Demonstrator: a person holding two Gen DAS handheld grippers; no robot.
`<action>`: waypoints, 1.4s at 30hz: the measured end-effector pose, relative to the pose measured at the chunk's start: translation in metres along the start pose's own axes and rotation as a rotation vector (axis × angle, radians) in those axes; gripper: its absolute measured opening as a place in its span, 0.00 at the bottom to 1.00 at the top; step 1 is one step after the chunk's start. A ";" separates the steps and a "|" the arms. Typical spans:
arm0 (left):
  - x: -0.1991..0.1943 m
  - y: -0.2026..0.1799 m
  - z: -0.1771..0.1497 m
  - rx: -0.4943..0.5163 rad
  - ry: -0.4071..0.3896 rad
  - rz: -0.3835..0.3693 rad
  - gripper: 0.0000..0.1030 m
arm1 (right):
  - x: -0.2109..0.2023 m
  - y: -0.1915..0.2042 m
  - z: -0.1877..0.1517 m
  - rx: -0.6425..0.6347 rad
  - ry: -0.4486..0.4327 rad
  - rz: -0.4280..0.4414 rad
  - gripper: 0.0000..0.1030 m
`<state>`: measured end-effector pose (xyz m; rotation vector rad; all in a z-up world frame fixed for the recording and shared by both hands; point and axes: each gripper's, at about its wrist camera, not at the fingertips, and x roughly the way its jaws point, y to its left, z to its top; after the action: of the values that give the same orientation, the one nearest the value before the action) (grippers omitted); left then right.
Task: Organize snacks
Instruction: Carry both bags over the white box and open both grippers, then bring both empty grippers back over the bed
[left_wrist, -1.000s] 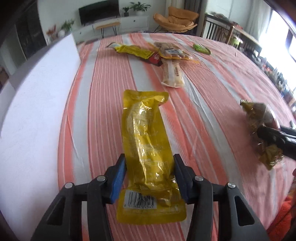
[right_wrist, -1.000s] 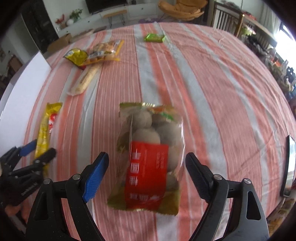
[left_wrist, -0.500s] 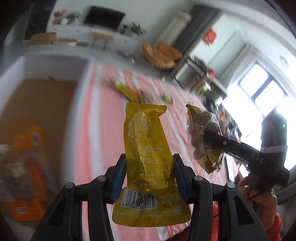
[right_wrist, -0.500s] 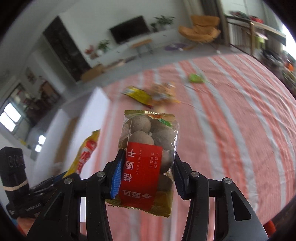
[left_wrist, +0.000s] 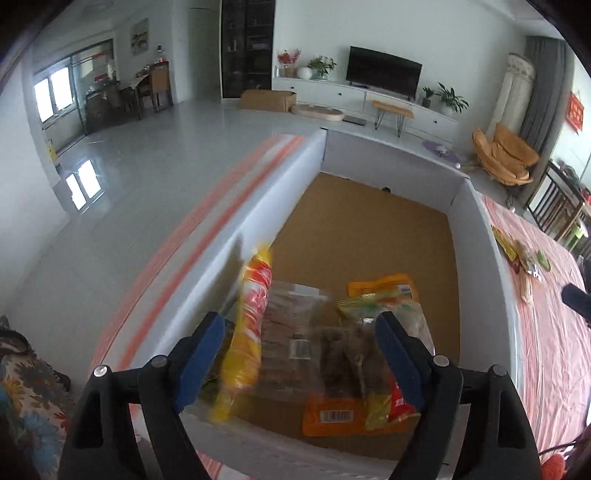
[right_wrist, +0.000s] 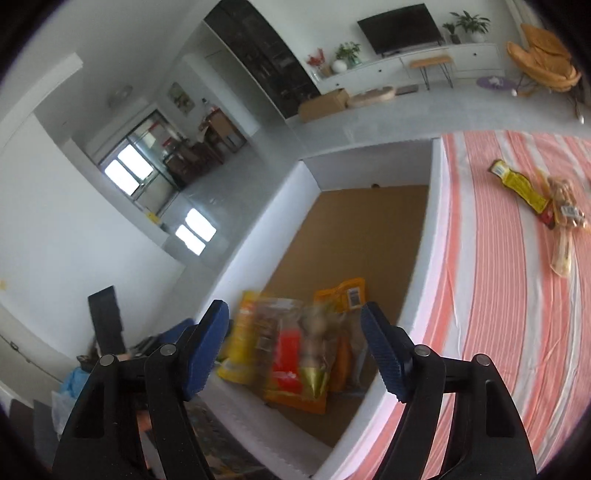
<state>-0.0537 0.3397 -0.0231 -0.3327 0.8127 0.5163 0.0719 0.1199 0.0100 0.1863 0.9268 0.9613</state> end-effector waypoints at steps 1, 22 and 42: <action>-0.001 -0.001 -0.001 0.001 -0.007 -0.010 0.81 | -0.005 -0.007 -0.004 -0.001 -0.020 -0.010 0.75; 0.069 -0.346 -0.104 0.517 0.171 -0.451 0.98 | -0.135 -0.282 -0.134 0.248 -0.166 -0.941 0.75; 0.139 -0.370 -0.087 0.464 0.097 -0.269 1.00 | -0.135 -0.290 -0.136 0.293 -0.149 -0.960 0.76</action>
<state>0.1793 0.0358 -0.1534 -0.0348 0.9385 0.0518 0.1187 -0.1876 -0.1435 0.0408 0.8700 -0.0752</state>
